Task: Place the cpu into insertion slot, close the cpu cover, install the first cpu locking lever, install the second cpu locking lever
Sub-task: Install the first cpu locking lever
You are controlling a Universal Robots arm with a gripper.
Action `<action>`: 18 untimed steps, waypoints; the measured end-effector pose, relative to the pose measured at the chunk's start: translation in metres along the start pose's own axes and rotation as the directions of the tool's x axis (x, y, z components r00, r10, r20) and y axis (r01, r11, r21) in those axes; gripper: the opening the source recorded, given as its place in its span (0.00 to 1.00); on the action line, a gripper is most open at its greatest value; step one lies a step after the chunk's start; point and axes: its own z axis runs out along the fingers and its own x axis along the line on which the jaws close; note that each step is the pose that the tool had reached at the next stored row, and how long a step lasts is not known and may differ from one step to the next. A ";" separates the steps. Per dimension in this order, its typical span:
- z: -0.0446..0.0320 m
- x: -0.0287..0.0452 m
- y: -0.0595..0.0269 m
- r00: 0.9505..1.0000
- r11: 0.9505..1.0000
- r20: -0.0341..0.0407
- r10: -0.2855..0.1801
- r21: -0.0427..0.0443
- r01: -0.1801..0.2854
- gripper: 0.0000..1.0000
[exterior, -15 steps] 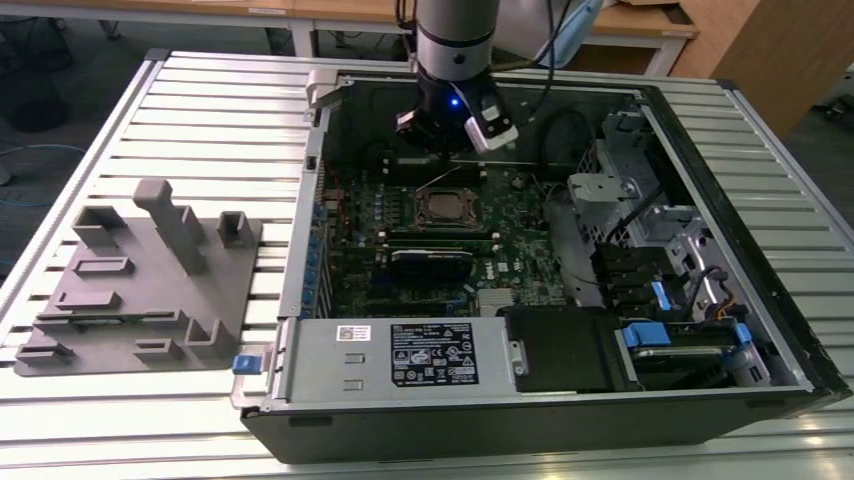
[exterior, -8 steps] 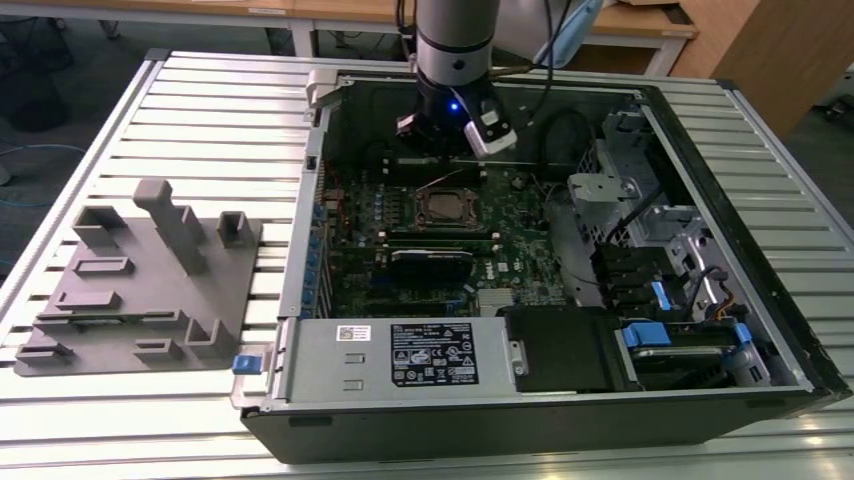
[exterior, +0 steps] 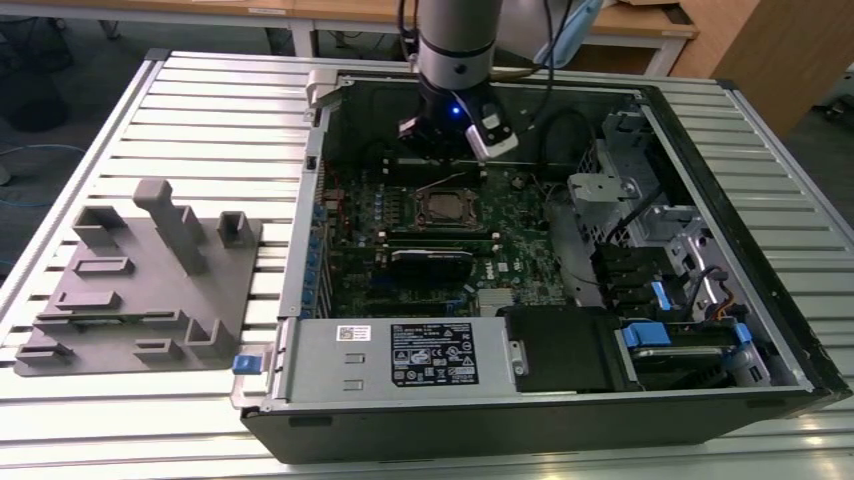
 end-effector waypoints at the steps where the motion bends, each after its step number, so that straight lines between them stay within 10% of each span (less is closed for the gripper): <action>1: 0.0003 -0.0006 -0.0001 1.000 1.000 0.000 0.000 0.000 0.000 0.11; 18: 0.0101 -0.0018 -0.0026 1.000 1.000 0.000 0.000 0.002 0.000 0.11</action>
